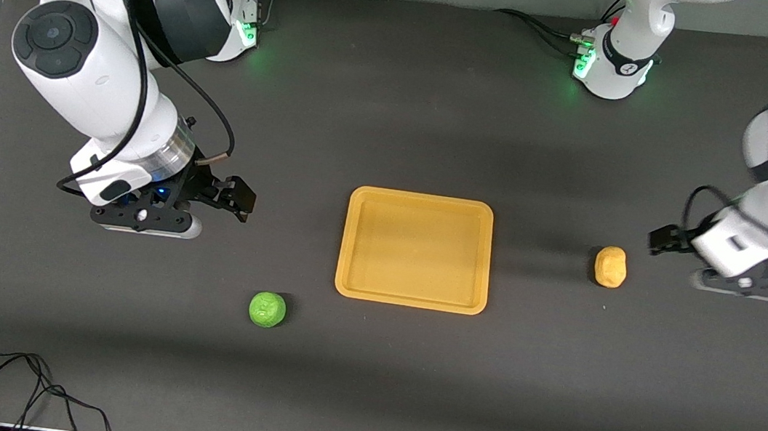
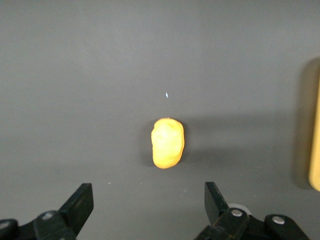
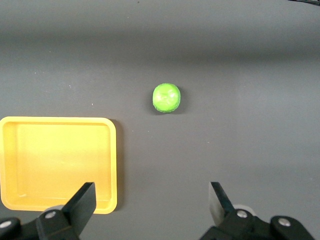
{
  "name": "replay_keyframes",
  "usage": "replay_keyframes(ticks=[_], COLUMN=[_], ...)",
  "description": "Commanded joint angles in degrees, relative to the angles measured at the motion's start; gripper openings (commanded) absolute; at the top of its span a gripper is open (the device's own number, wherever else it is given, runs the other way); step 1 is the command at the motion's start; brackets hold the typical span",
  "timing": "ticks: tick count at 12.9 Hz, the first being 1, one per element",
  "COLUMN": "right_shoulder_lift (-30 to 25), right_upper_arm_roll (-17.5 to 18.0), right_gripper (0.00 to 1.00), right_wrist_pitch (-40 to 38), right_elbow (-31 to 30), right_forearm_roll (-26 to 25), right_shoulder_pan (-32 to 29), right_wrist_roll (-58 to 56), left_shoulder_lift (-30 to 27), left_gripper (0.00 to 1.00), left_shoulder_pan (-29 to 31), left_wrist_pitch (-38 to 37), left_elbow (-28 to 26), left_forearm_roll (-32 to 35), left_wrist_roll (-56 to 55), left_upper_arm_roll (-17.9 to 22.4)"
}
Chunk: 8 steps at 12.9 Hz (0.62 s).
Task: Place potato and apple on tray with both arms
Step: 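Reach the left gripper to the potato while the right gripper reaches the apple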
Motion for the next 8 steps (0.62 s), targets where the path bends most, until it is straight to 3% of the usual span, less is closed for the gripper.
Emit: replay_keyframes(ticks=[1, 4, 8], right_shoulder_lift=[1.7, 4.3, 8.8], right_upper_arm_roll=[-0.2, -0.3, -0.3], right_gripper=[1.0, 1.0, 1.0], right_wrist_pitch=[-1.0, -0.4, 5.1], right_elbow=[2.1, 1.9, 1.6], right_forearm_roll=[-0.8, -0.7, -1.0], right_shoulder_pan=[0.0, -0.2, 0.0], right_wrist_roll=[0.3, 0.6, 0.8], left_shoulder_lift=[7.1, 15.0, 19.5], left_gripper=[0.99, 0.96, 0.94], left_shoulder_pan=[-2.2, -1.9, -1.7], left_wrist_pitch=[5.7, 11.8, 17.0], left_elbow=[-3.0, -3.0, -2.4], left_forearm_roll=[0.9, 0.8, 0.5], left_wrist_roll=[0.2, 0.3, 1.2], left_upper_arm_roll=[0.2, 0.1, 0.1])
